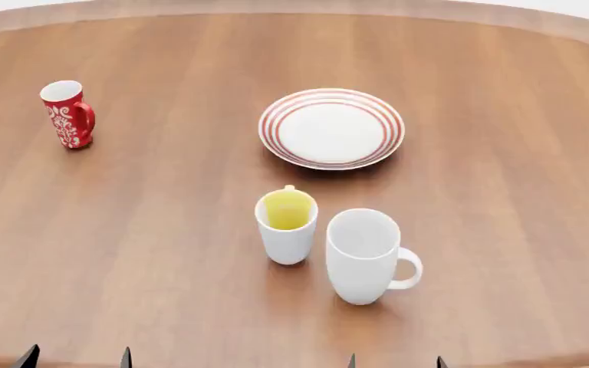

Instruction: Pick up the red mug and put it on the plate

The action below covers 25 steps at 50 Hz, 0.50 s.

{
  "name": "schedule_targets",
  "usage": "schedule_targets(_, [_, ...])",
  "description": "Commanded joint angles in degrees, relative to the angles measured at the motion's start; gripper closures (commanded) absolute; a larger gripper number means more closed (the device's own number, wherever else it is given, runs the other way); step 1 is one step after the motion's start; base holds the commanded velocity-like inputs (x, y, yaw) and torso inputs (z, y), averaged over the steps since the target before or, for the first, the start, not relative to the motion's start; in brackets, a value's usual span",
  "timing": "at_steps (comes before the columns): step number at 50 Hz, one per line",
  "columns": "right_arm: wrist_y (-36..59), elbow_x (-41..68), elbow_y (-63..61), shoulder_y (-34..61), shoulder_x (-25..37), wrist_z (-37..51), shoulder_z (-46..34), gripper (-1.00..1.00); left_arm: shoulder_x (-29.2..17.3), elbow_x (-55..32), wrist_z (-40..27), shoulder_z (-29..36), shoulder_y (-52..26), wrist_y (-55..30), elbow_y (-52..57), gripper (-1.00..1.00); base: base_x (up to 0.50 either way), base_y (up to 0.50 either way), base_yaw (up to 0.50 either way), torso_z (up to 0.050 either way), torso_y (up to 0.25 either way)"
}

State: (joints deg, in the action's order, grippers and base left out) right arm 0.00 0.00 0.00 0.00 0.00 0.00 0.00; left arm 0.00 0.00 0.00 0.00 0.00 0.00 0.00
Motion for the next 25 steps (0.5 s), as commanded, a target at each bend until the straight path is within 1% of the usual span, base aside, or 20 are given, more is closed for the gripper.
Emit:
schedule_targets(1, [0.8, 0.7, -0.5, 0.3, 0.9, 1.1, -1.3, -1.0, -1.0, -0.9, -0.9, 1.0, -0.2, -0.6, 0.5, -1.0, 0.0, 0.0, 0.0, 0.0, 0.0])
schedule_targets(15, [2.0, 2.7, -0.3, 0.7, 3.0, 3.3, -4.2, -1.0, -3.2, -2.5, -3.0, 3.5, -0.5, -1.6, 0.4, -1.0, 0.0, 0.0, 0.0, 0.0, 0.0])
schedule_targets(25, [2.4, 3.9, 0.6, 1.3, 3.8, 4.1, -5.2, -1.0, -4.0, -3.8, -3.9, 4.0, -1.3, -0.9, -1.5, -1.0, 0.0, -0.49, 0.0, 0.0, 0.0])
